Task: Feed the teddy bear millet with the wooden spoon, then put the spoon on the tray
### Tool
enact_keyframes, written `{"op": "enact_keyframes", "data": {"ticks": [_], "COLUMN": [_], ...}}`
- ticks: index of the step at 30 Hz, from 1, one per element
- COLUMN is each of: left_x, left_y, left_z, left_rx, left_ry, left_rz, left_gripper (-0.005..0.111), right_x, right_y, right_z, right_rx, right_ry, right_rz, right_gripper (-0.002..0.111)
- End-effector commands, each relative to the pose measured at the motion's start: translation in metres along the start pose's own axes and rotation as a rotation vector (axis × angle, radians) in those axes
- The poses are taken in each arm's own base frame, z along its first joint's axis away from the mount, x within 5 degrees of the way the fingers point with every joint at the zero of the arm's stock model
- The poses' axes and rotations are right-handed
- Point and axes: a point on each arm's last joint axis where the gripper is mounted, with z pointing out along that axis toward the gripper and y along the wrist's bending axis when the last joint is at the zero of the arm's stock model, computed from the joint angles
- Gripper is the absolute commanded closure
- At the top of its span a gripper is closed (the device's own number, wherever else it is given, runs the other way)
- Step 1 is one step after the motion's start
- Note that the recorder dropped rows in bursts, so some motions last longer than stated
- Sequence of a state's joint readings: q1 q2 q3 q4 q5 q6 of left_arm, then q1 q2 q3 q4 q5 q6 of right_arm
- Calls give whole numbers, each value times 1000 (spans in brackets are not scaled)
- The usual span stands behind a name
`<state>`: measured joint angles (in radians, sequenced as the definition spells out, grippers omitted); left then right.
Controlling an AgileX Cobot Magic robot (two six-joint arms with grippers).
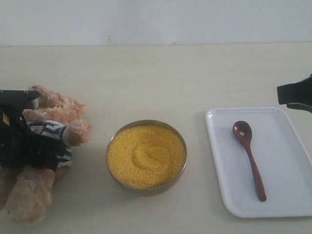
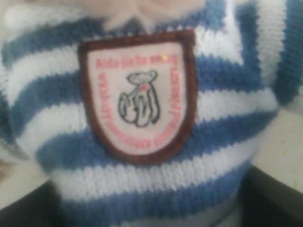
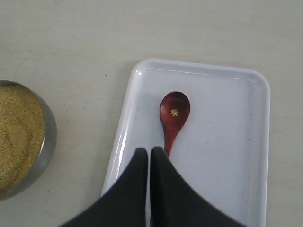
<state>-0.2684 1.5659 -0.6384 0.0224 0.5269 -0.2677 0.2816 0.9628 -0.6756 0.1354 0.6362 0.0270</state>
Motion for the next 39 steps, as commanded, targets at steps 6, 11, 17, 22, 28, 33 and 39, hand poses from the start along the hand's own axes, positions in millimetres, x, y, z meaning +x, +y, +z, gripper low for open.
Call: {"op": "enact_keyframes", "data": {"ticks": [6, 11, 17, 22, 28, 33, 39], "left_x": [-20, -29, -29, -29, -32, -12, 58], "left_y": [-8, -10, -9, -8, 0, 7, 20], "left_z": [-12, -23, -38, -58, -117, -159, -188], "left_rx": [12, 4, 7, 8, -20, 78, 241], "left_ry": [-21, 4, -31, -74, -286, -596, -1065], "left_rz": [-12, -13, -5, 3, 10, -34, -25], "left_gripper": [14, 13, 13, 13, 38, 102, 103], "right_x": [23, 26, 27, 27, 22, 44, 86], "right_y": [-4, -3, -3, -3, -3, -8, -16], "right_z": [17, 20, 20, 20, 8, -18, -38], "right_rx": [-8, -26, -26, -26, -30, -41, -68], "right_ry": [0, -14, -13, -10, -105, -437, -717], "right_rz": [32, 65, 65, 65, 40, 70, 81], "right_gripper": [107, 107, 107, 107, 107, 107, 107]}}
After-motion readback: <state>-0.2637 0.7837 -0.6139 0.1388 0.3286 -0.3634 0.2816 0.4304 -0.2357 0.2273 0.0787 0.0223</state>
